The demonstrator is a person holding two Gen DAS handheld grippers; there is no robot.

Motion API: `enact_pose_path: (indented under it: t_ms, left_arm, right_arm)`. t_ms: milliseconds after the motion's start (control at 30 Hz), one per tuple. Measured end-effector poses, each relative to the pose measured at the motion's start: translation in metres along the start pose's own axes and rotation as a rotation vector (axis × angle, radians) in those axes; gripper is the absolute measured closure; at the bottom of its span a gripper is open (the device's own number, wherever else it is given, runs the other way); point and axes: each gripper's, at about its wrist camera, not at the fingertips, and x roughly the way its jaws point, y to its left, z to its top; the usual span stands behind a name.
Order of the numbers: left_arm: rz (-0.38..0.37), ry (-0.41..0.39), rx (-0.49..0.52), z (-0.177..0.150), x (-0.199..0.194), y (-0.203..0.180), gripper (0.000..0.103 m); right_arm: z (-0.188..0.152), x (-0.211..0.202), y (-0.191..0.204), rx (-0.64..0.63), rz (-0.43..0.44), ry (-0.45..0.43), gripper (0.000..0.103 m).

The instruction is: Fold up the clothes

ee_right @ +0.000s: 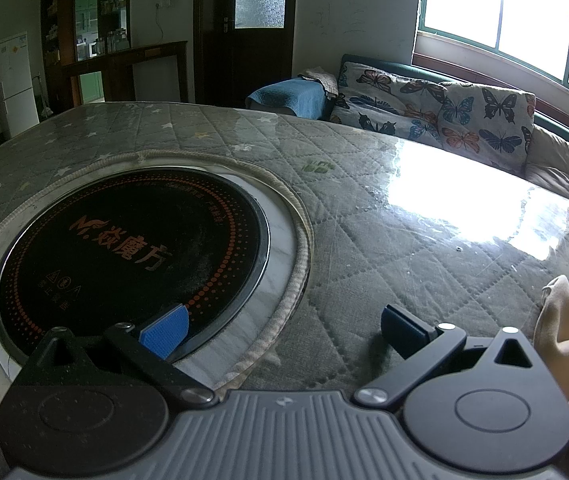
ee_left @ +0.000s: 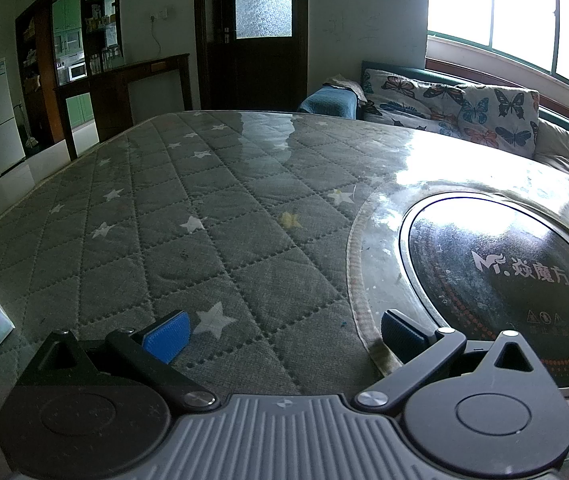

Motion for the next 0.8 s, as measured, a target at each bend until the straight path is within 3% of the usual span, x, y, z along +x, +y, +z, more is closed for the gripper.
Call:
enact_pose_path:
  t_ms: [800]
  left_arm:
    - [0.009,0.001,-0.002,0.0007,-0.0023,0.0021,0.000]
  right_arm:
    - [0.0002,0.0017,0.0023,-0.003,-0.002,0.002,0.000]
